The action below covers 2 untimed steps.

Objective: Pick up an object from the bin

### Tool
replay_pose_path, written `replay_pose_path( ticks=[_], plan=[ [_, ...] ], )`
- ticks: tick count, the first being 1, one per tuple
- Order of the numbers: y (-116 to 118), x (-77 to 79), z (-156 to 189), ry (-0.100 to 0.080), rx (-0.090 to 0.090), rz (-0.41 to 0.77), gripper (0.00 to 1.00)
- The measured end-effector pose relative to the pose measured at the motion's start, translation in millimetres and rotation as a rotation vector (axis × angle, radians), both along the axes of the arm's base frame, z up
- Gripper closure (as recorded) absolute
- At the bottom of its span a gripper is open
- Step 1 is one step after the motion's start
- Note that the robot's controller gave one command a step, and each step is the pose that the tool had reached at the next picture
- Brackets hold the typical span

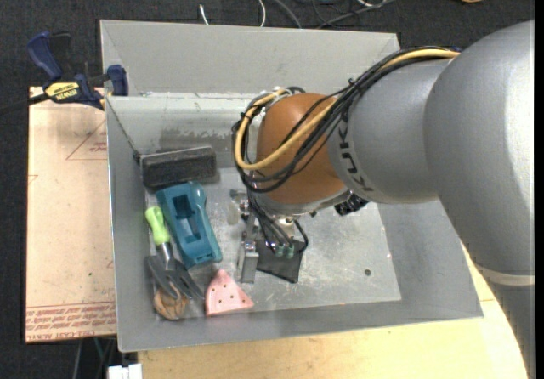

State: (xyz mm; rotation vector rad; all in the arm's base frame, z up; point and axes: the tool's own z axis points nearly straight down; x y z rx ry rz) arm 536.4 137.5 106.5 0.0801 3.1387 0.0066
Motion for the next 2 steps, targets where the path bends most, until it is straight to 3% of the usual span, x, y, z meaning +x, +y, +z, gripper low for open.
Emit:
replay_pose_path(
  ticks=[1,2],
  plan=[
    [-14,16.3,-6,0.001,-0.002,0.024,0.00],
    [-76,33.1,-3,-0.001,-0.001,0.008,0.00]
  ],
)
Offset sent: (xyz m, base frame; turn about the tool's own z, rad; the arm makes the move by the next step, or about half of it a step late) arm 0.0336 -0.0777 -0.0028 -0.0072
